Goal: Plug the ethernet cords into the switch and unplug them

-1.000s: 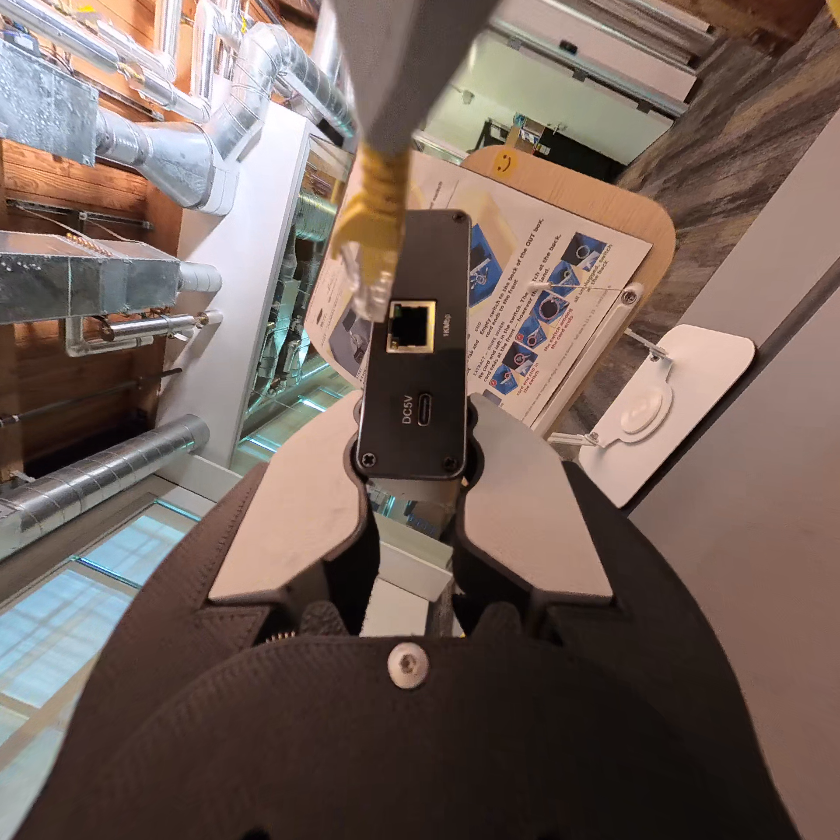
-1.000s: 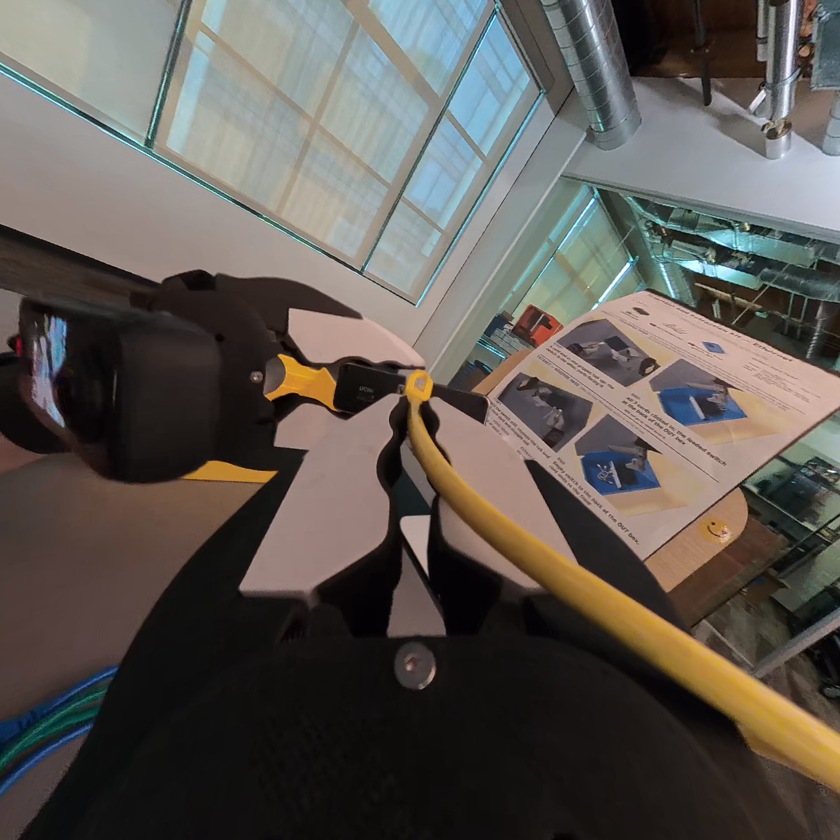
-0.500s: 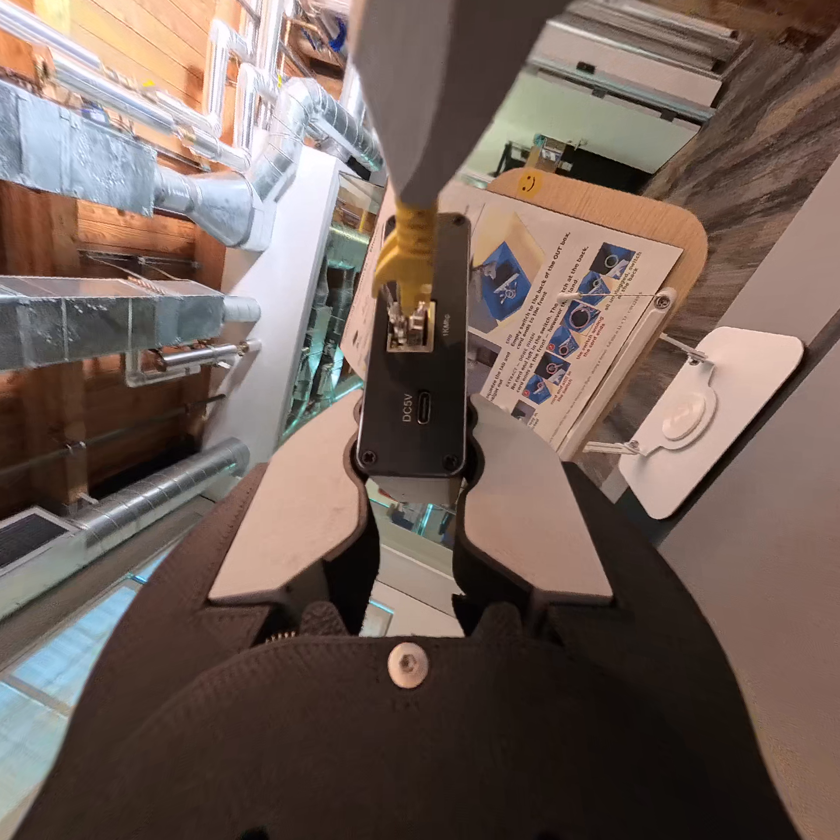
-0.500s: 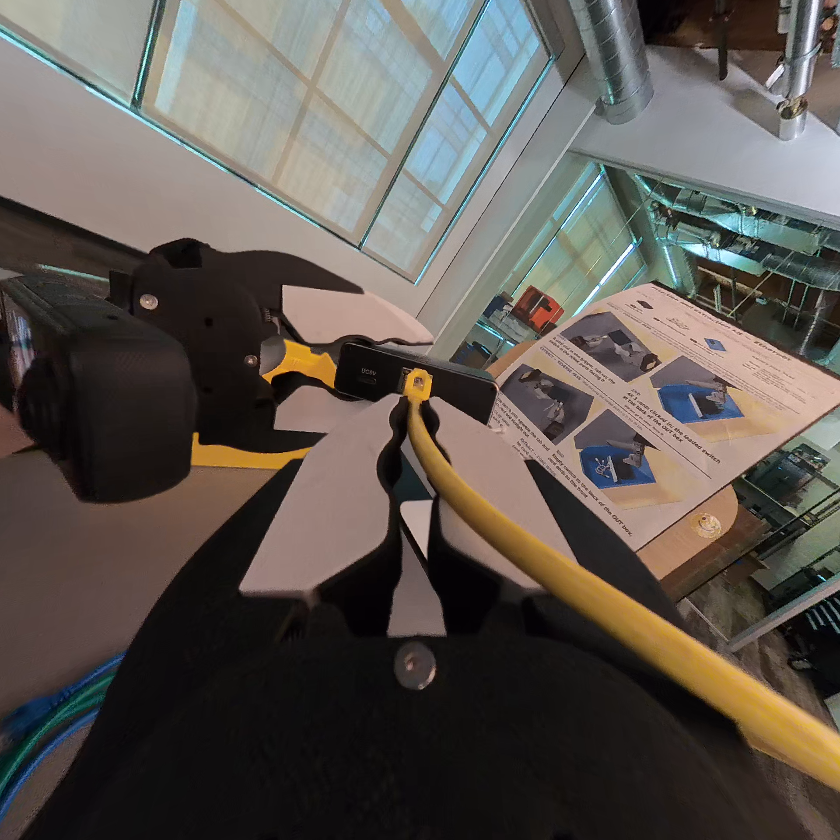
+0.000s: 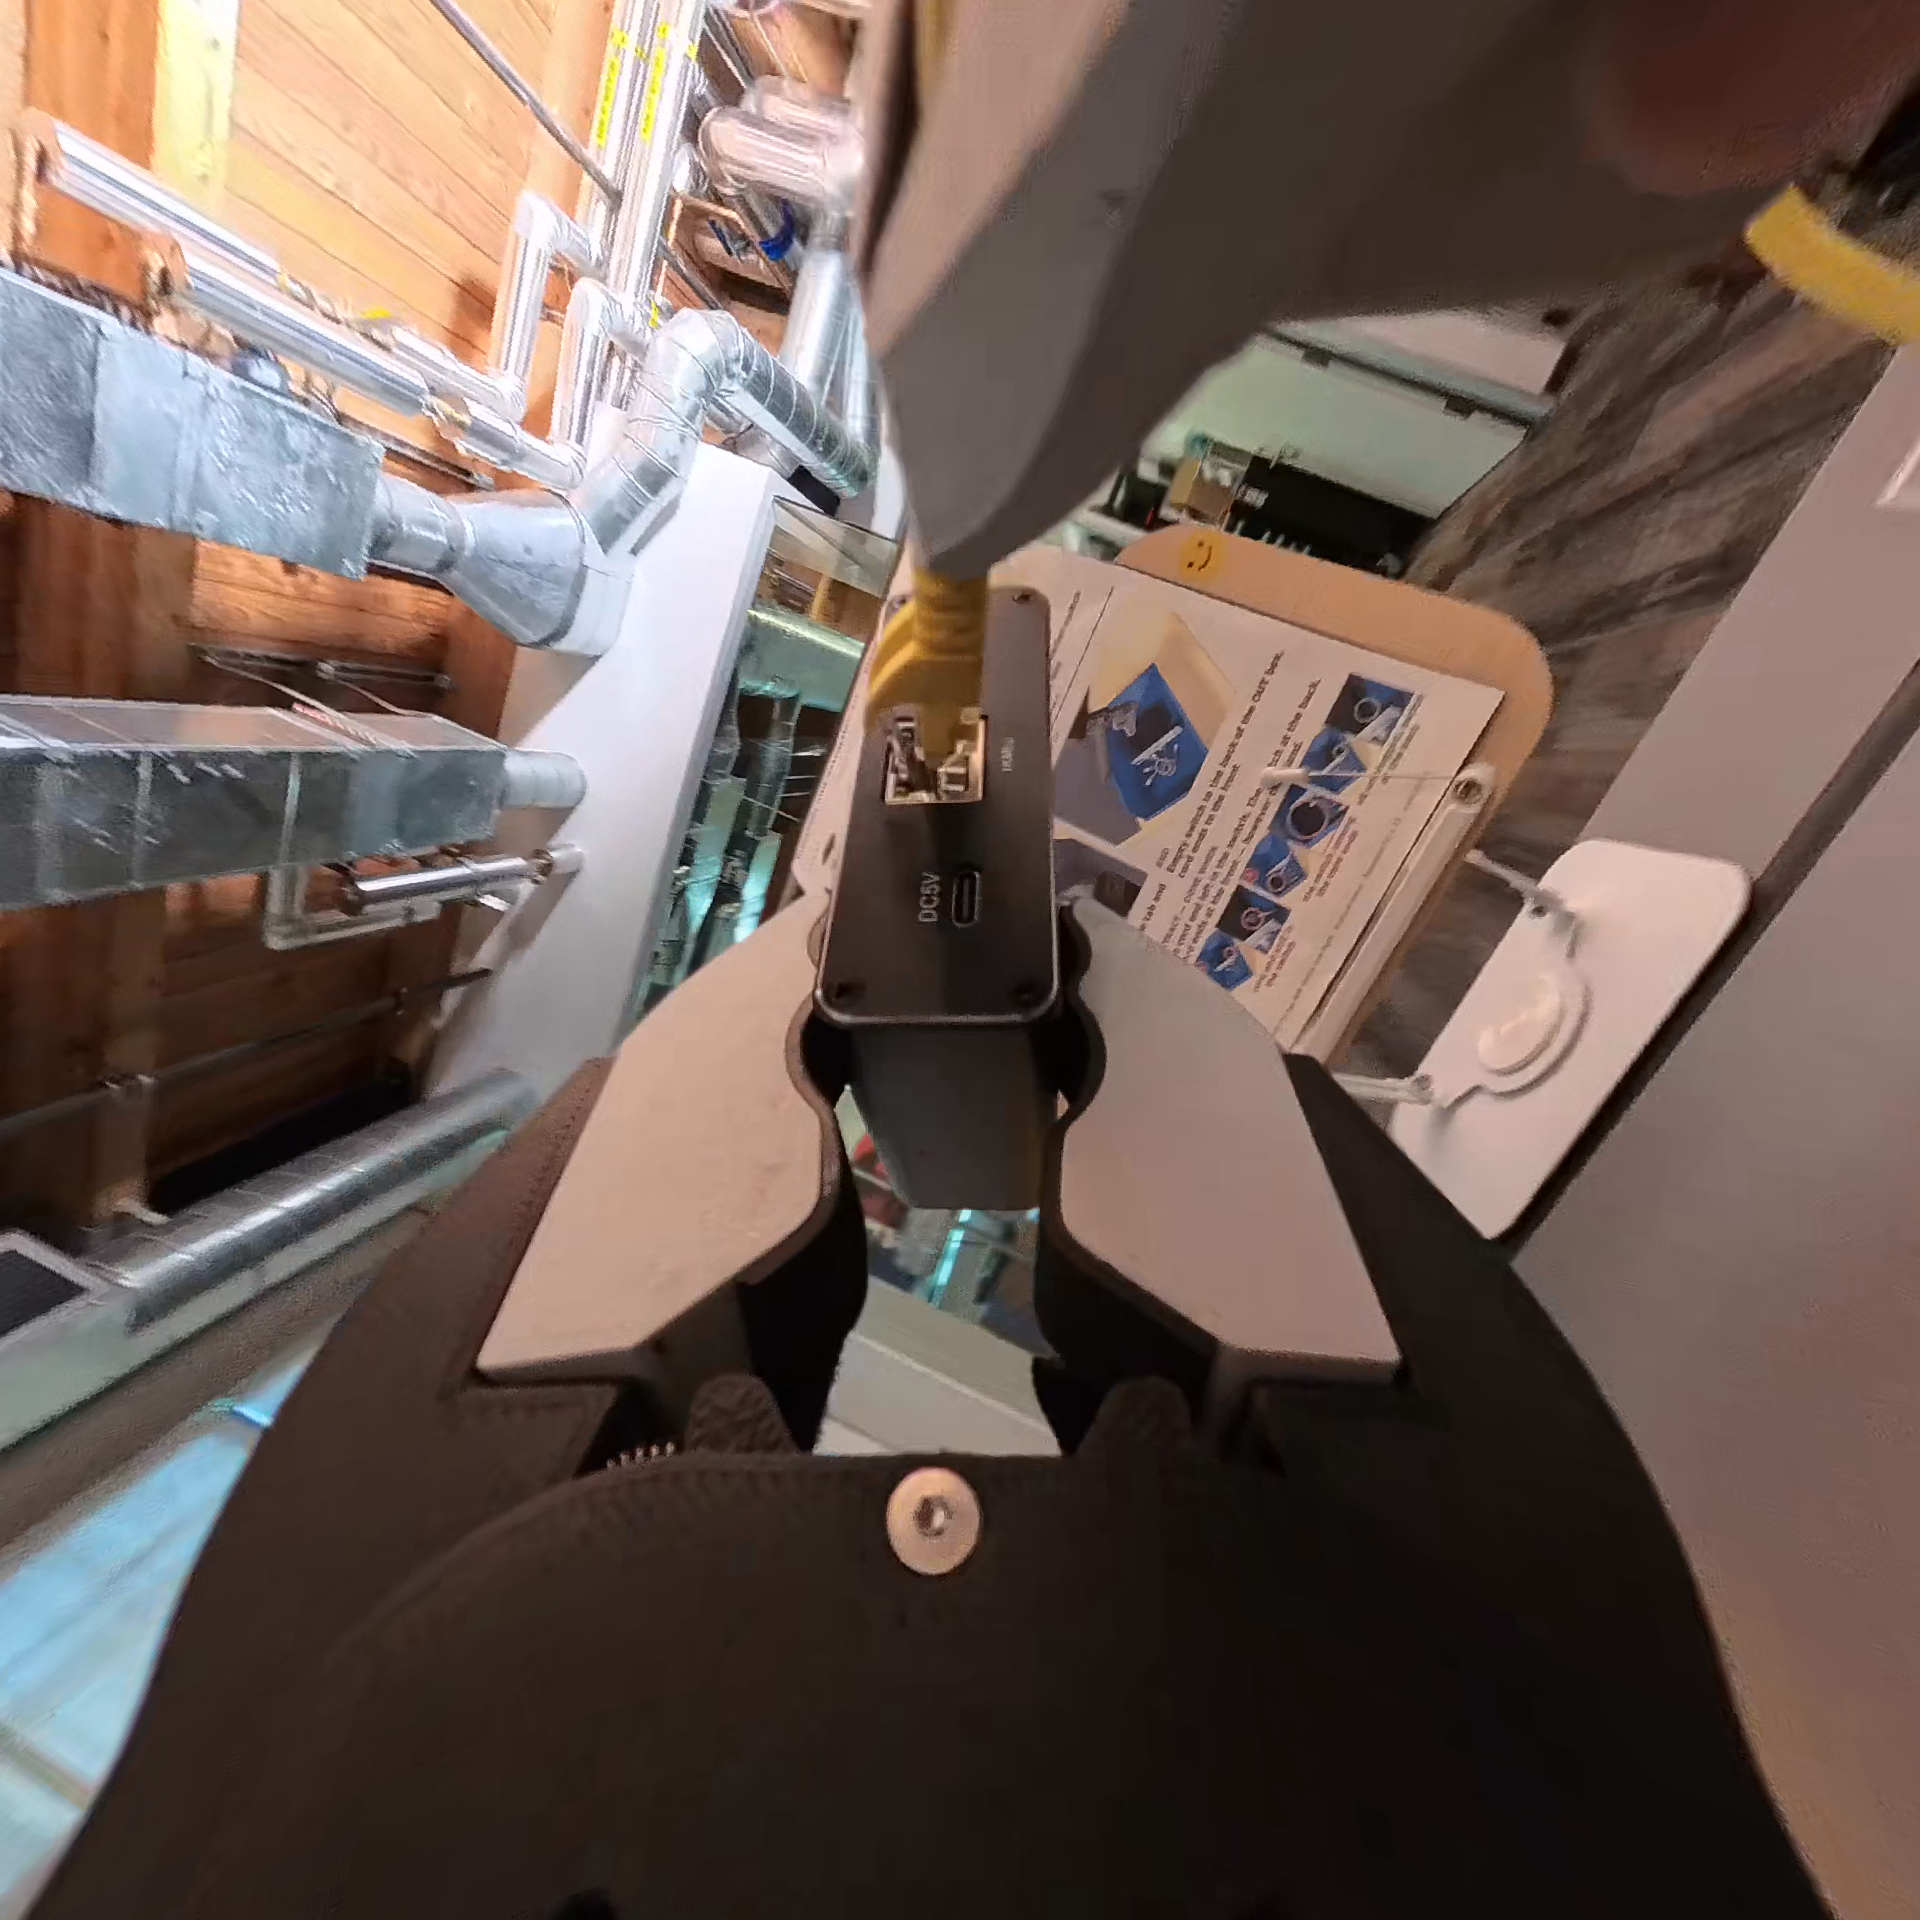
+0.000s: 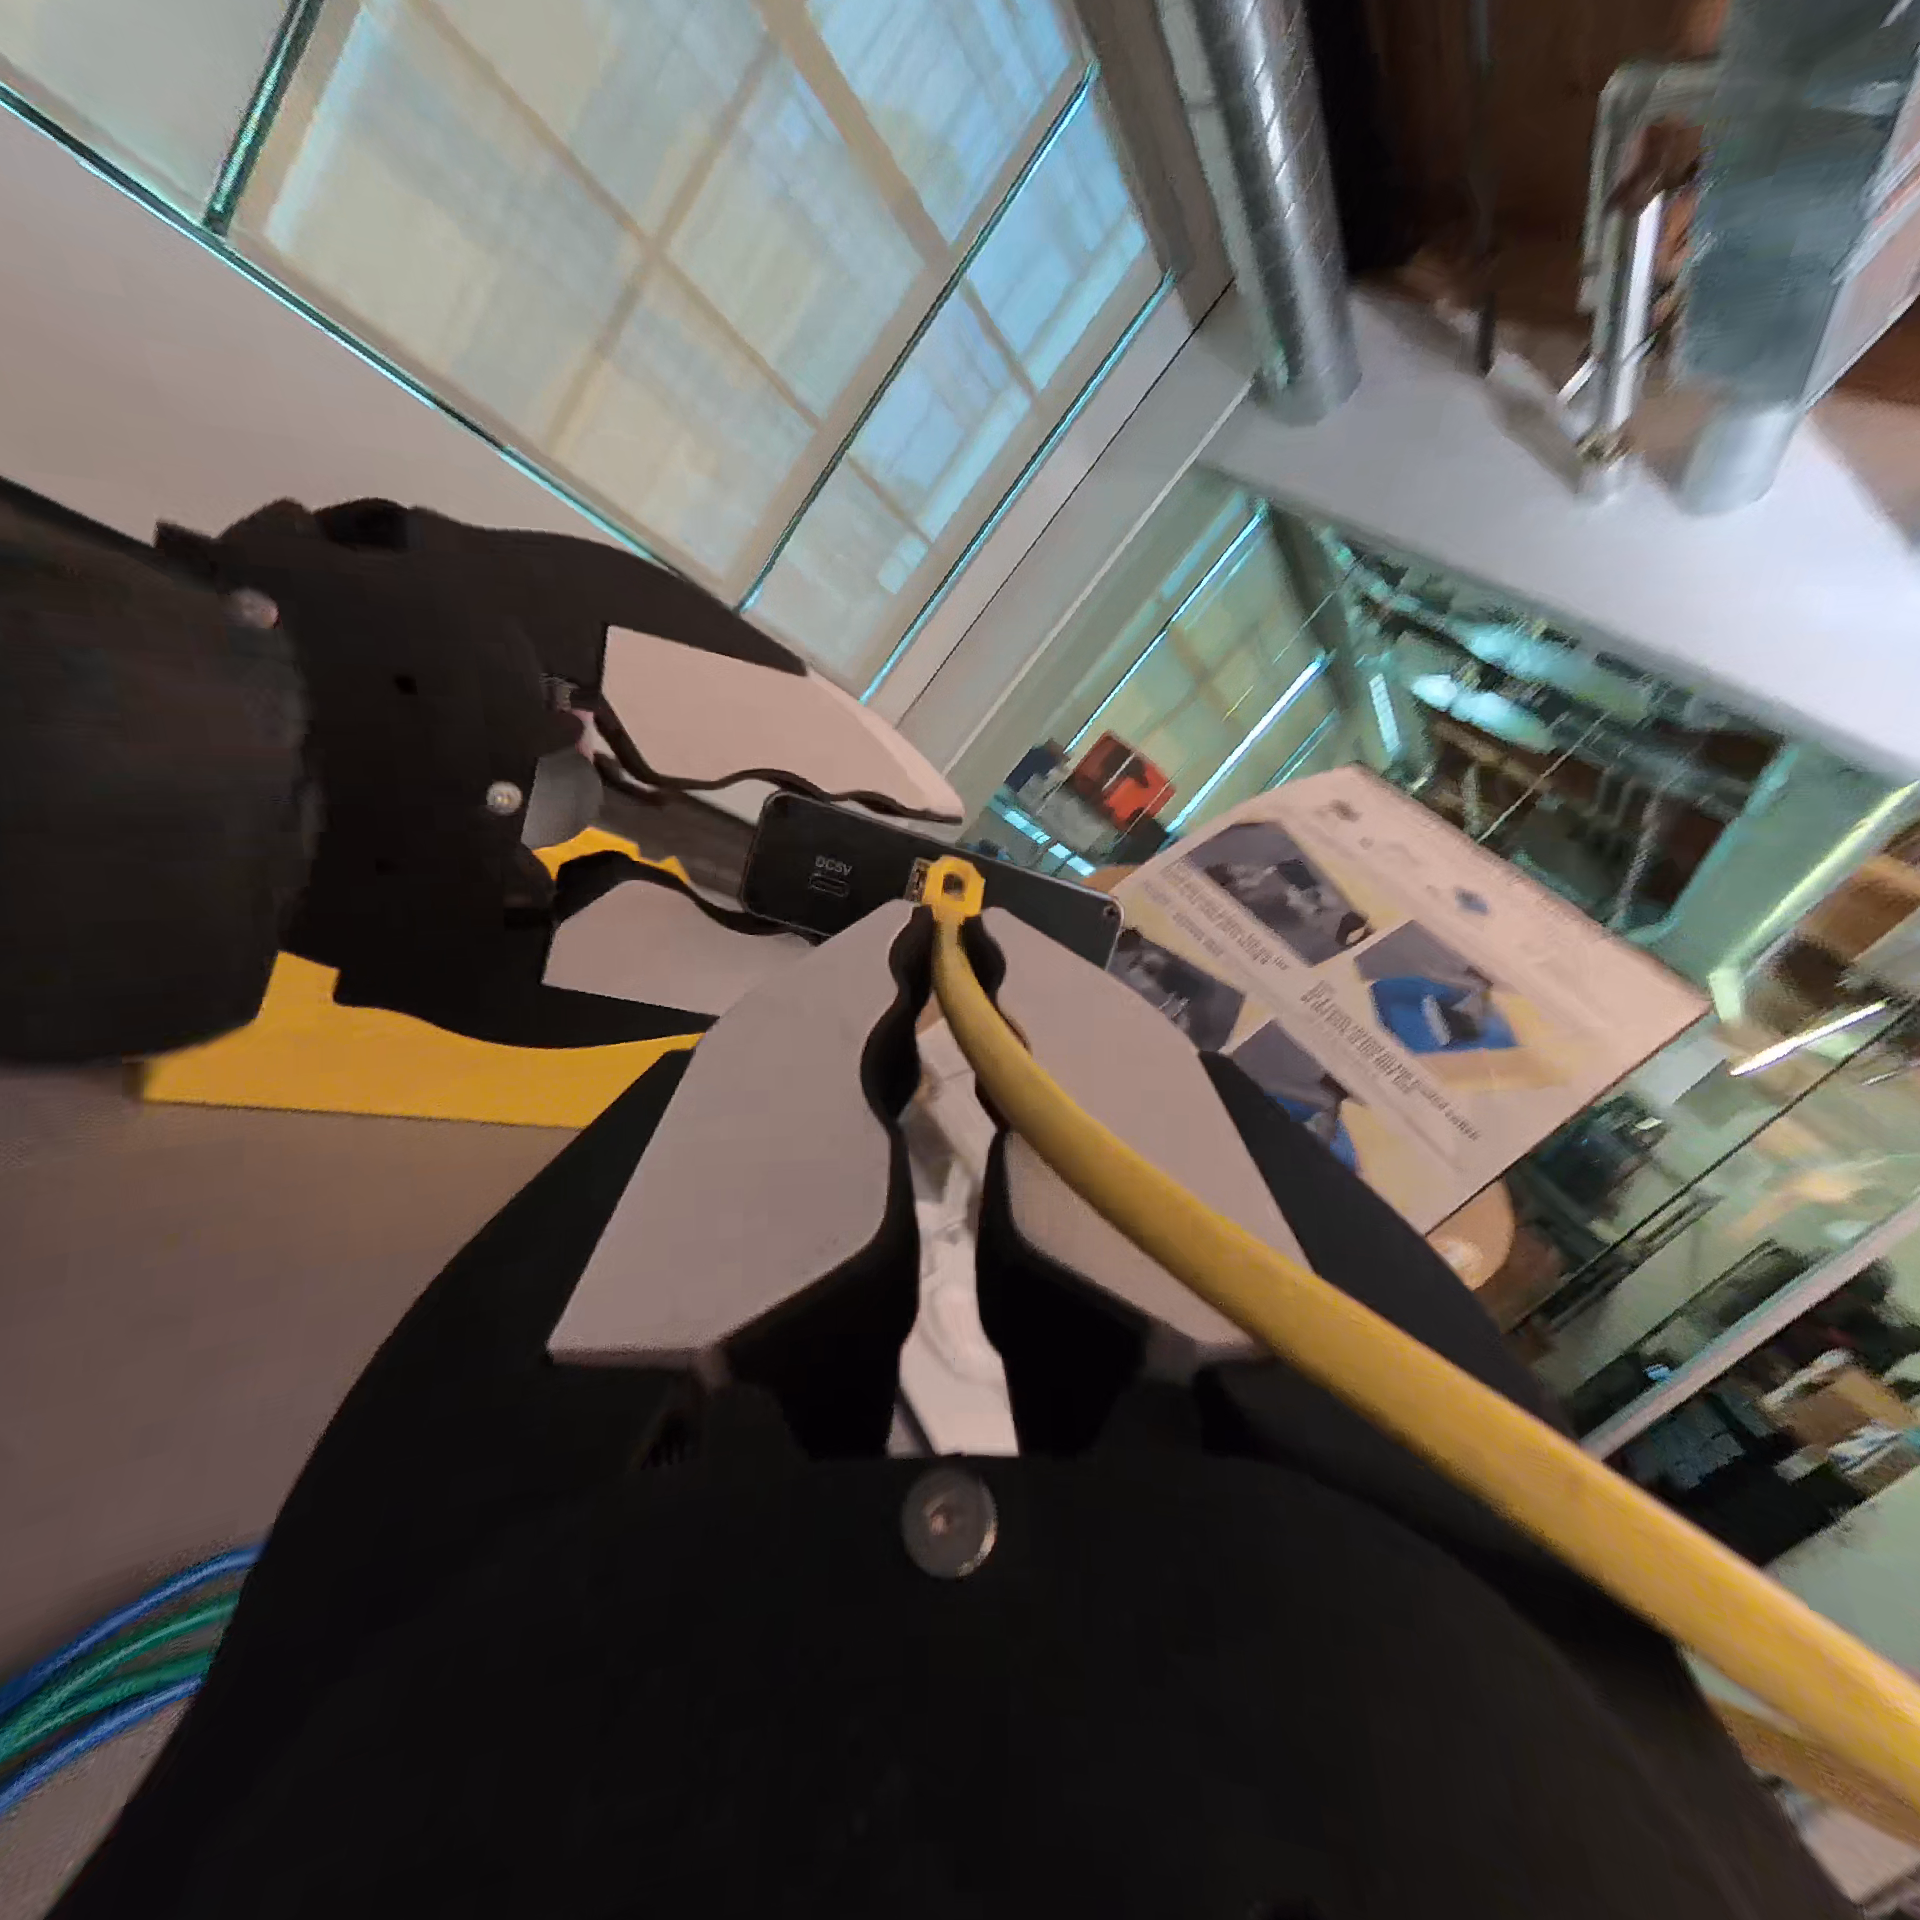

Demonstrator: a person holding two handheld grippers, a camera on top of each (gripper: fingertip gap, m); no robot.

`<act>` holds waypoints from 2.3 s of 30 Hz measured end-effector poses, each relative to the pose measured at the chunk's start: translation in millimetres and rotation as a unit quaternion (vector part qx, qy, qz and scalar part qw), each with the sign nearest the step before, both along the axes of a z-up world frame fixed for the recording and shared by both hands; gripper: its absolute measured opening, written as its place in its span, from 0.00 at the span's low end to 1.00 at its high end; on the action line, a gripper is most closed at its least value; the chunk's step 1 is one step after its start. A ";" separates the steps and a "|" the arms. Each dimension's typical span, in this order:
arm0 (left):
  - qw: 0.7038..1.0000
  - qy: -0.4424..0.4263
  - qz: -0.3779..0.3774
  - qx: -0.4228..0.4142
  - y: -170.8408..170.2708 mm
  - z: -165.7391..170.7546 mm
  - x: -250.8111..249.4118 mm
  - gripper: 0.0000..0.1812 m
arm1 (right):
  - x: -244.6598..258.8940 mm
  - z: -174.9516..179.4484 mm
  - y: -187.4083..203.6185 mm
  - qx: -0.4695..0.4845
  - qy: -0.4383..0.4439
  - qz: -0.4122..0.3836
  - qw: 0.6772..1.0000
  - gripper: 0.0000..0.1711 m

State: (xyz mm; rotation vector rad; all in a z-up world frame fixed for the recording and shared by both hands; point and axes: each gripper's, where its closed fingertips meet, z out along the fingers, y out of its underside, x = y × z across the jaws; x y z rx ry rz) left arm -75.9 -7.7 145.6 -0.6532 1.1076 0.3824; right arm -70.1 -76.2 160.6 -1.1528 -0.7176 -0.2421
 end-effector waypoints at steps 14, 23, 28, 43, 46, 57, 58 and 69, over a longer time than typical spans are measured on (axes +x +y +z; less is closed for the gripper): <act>0.996 -0.044 -0.014 0.076 -26.9 25.6 -11.5 0.20 | -15.6 17.3 -29.5 0.072 -0.051 0.017 0.996 0.03; 0.984 -0.050 0.008 0.173 -43.5 39.5 -22.9 0.20 | -25.8 20.5 -43.9 0.086 -0.076 0.047 0.992 0.03; 0.973 -0.035 0.018 0.228 -51.8 39.5 -25.7 0.20 | -25.8 20.4 -45.8 0.082 -0.055 0.084 0.992 0.03; 0.885 0.150 0.025 0.440 -112.0 113.6 19.3 0.20 | 16.1 67.2 -95.1 0.277 0.128 0.117 0.945 0.04; 0.885 0.146 0.011 0.441 -135.4 125.2 32.2 0.20 | 23.1 74.0 -124.0 0.363 0.107 0.085 0.922 0.03; 0.869 0.099 -0.018 0.485 -224.6 159.7 68.4 0.22 | 62.7 101.1 -201.9 0.471 0.140 0.098 0.865 0.04; 0.872 0.096 -0.024 0.480 -230.0 161.5 70.2 0.24 | 65.4 102.3 -206.2 0.476 0.141 0.097 0.862 0.04; 0.955 0.067 -0.133 0.256 -251.2 153.9 49.3 0.48 | 73.4 104.9 -215.0 0.487 0.126 0.072 0.861 0.03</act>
